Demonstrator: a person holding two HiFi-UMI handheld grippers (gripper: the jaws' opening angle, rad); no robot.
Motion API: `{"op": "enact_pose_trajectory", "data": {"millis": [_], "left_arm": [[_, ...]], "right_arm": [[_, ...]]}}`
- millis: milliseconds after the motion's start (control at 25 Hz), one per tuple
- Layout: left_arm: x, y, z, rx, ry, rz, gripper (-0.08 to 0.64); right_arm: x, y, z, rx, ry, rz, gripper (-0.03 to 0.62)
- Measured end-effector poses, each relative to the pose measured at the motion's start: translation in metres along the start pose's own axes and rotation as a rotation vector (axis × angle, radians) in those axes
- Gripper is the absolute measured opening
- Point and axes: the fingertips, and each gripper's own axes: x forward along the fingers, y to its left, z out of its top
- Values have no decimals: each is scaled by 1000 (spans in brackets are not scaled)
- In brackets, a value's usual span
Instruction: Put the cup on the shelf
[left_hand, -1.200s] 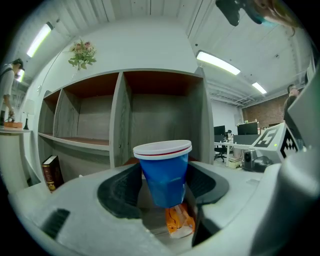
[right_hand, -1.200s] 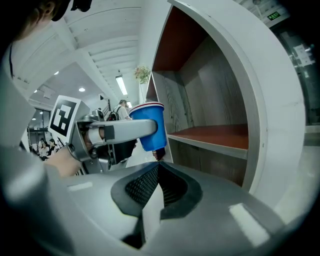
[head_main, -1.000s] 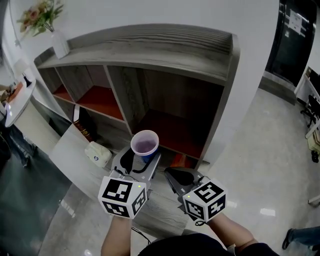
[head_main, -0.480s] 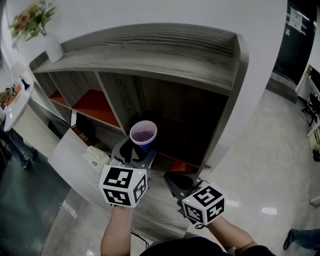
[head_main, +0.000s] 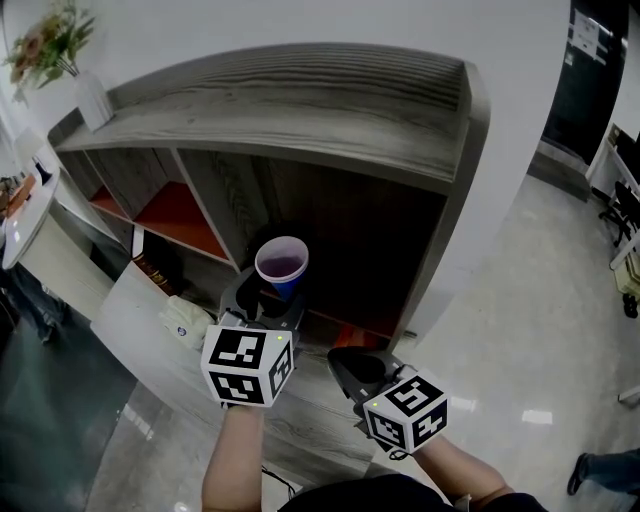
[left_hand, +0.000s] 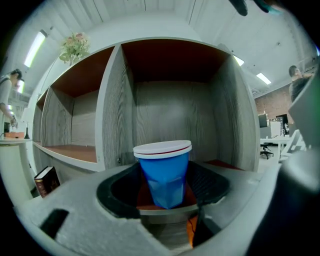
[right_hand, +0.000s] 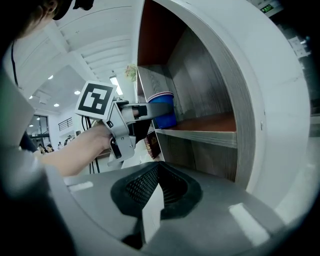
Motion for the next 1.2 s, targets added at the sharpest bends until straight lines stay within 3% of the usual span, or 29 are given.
{"op": "enact_pose_trajectory", "data": {"millis": [480, 1200], "left_arm": [[-10, 3, 4, -15, -41, 11, 345], [-62, -21, -10, -70, -67, -63, 318]], "right_arm": [[-1, 6, -4, 17, -6, 3, 0], [-7, 15, -11, 1, -8, -14, 0]]}}
